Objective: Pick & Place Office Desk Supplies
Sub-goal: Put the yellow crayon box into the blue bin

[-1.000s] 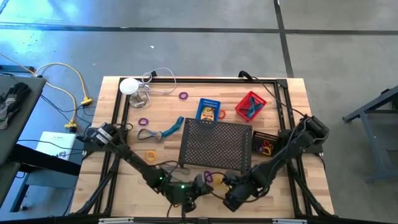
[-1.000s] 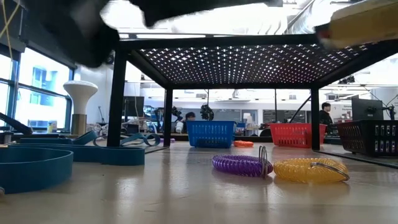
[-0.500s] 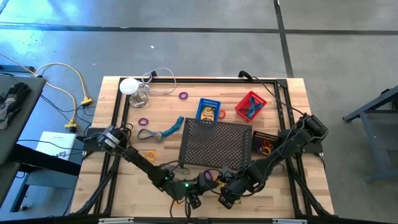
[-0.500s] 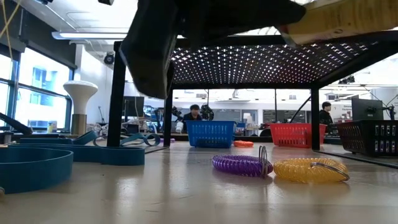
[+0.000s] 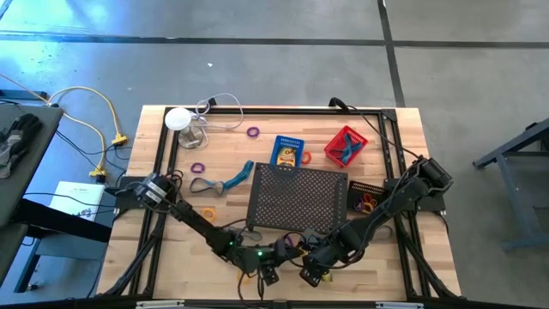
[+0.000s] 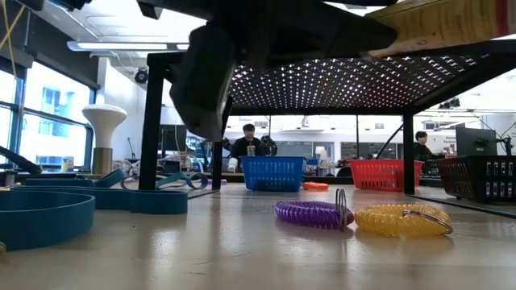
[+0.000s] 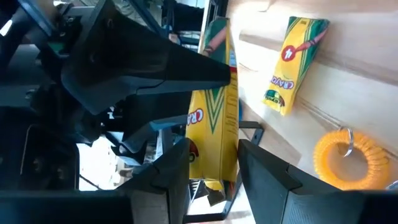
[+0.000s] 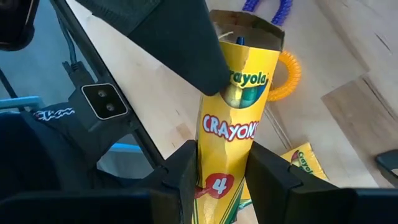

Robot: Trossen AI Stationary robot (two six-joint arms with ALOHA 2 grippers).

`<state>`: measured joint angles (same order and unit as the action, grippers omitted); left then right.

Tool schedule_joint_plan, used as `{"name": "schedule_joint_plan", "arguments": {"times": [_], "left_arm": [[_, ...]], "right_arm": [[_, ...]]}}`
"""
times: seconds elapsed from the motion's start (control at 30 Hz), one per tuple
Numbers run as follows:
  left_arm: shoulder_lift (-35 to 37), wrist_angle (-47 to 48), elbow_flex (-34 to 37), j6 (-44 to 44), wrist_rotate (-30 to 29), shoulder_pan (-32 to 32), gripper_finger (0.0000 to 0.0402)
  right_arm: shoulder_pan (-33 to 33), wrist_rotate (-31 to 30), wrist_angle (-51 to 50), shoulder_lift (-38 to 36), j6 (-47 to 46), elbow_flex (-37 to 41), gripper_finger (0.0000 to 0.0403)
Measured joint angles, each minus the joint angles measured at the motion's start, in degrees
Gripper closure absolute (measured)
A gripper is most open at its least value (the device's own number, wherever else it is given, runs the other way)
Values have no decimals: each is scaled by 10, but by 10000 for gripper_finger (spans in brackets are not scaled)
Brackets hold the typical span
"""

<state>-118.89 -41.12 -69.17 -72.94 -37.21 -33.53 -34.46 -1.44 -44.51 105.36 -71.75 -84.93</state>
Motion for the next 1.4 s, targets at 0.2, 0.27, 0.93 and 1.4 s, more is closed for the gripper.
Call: {"name": "schedule_joint_plan", "arguments": {"times": [0.2,0.27,0.93,1.4], "left_arm": [[0,0,0,-60,4,5,272],[0,-1,0,-91,8,5,272],[0,-19,0,-159,28,8,287],[0,-29,0,-174,26,8,333]], "right_arm": [[0,-1,2,0,1,0,293],[0,-1,4,0,1,0,293],[0,1,30,1,23,0,293],[1,25,29,1,26,0,293]]}}
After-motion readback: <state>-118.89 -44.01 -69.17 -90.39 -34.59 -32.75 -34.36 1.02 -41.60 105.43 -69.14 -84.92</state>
